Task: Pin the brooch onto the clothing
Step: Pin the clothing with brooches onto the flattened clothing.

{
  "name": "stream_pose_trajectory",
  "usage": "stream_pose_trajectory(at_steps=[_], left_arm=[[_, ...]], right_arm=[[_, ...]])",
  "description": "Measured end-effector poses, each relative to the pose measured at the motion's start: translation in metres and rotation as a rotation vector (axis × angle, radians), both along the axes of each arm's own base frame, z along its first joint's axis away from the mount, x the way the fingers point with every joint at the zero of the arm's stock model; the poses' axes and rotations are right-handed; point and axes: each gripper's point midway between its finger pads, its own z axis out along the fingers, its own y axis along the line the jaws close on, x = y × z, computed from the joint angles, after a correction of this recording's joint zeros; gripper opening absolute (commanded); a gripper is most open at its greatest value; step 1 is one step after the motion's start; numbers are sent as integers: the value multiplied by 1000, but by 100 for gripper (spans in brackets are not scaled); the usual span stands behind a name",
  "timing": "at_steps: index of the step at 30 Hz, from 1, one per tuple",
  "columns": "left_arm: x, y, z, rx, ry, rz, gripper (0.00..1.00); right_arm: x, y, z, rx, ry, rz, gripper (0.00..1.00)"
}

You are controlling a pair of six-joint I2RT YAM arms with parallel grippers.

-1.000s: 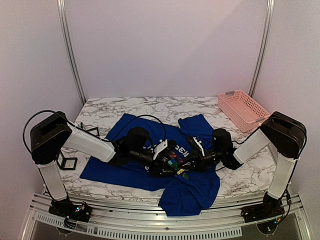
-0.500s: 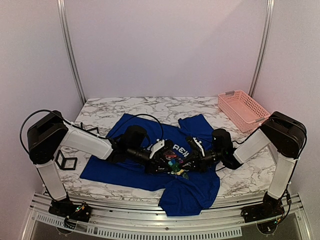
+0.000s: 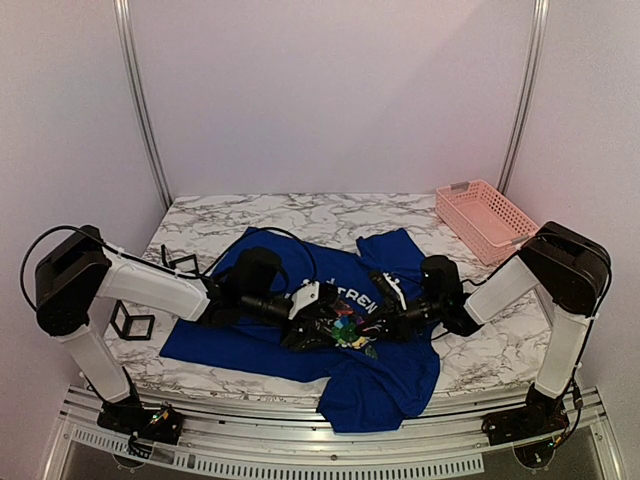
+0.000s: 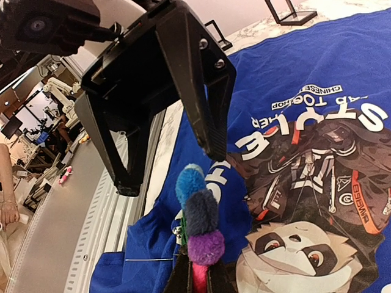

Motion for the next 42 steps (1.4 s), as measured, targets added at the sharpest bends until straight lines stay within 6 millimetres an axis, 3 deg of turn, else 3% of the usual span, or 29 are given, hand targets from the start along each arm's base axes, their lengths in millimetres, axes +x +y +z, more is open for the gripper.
stream_pose_trajectory(at_steps=[3, 10, 14, 16, 20, 27, 32, 42], left_arm=[[0, -1, 1, 1, -62, -18, 73], [-11, -4, -21, 45, -74, -36, 80], [-16, -9, -30, 59, -51, -30, 99], [-17, -10, -32, 62, -48, -27, 100], [-16, -14, -35, 51, -70, -20, 99], [-16, -19, -53, 30, -84, 14, 87], [-10, -25, -50, -19, -94, 65, 78], [-7, -32, -43, -91, -111, 111, 70]], right_arm=[[0, 0, -2, -7, 14, -1, 0], [-2, -1, -6, -24, 38, 0, 0], [-2, -1, -6, -26, 48, 0, 0], [-2, -1, -6, -27, 57, -2, 0], [-2, -1, -6, -29, 65, -3, 0], [-2, -1, -6, -30, 71, -5, 0], [-2, -1, -6, -30, 72, -5, 0], [-2, -1, -6, -32, 74, -5, 0]])
